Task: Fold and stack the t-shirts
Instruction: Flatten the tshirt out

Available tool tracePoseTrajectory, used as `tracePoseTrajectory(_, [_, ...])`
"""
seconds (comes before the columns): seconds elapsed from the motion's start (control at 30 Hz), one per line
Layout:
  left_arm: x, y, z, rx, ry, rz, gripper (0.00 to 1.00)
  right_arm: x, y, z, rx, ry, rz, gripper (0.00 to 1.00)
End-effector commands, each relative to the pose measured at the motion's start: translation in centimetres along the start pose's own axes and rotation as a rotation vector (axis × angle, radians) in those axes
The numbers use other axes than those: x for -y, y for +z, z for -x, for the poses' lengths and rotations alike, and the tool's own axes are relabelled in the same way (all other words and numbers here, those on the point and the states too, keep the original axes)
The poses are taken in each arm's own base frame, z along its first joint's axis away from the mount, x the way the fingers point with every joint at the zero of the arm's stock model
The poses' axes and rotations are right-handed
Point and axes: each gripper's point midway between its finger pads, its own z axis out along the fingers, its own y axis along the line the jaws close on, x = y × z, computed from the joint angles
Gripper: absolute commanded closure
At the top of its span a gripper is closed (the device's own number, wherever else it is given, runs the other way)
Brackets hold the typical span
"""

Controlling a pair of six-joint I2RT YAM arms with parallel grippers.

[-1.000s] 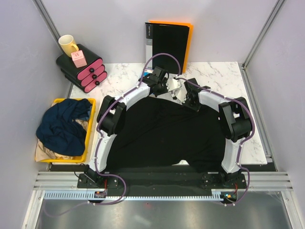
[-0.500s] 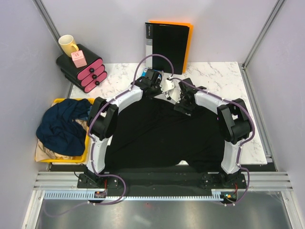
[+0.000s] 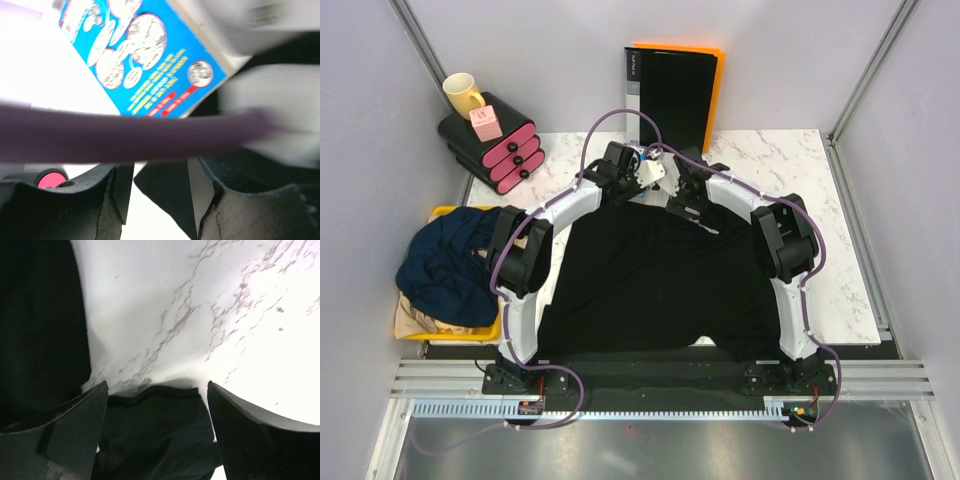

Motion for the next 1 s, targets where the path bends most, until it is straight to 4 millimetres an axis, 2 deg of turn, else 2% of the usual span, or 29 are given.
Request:
tracePoseTrajectory(0.0, [0.9,-1.8,1.6,0.049,-0.015,-0.016,0.46,0.9,0.8,2.2,0.032,0.005,-0.048,0.12])
tracePoseTrajectory(0.17, [0.5,-2.6,2.4,0.083,-0.017,-0.003,0.46,0.9,1.7,3.0,0.023,0.001,-0.067,0.12])
tracePoseTrajectory(0.23, [0.1,-2.9,2.5,0.086,-0.016,0.01,0.46,1.8,1.8,3.0,0.002,0.011,-0.109,0.12])
tracePoseTrajectory(0.37, [-0.9,-4.0,3.2,0.113,-0.021,0.043,0.46,3.7,3.0,0.8,-0.114,0.036,-0.218,0.12])
tracePoseTrajectory(0.47, [-1.2,-4.4,3.1,0.111,-0.023,0.064,0.46,4.5,3.5,-0.5,-0.138,0.075,-0.23,0.12])
tracePoseTrajectory(0.63, [-1.6,-5.3,2.8,0.129,-0.028,0.091,0.46,5.9,3.1,-2.5,-0.174,0.127,-0.263,0.11])
tracePoseTrajectory(0.8, [-0.5,-5.6,1.6,0.114,0.006,0.069,0.45,8.1,2.3,-4.8,-0.193,0.199,-0.296,0.1])
tracePoseTrajectory(0.97, [0.9,-4.6,-0.2,0.072,0.054,0.035,0.45,9.9,1.0,-6.6,-0.209,0.265,-0.323,0.1])
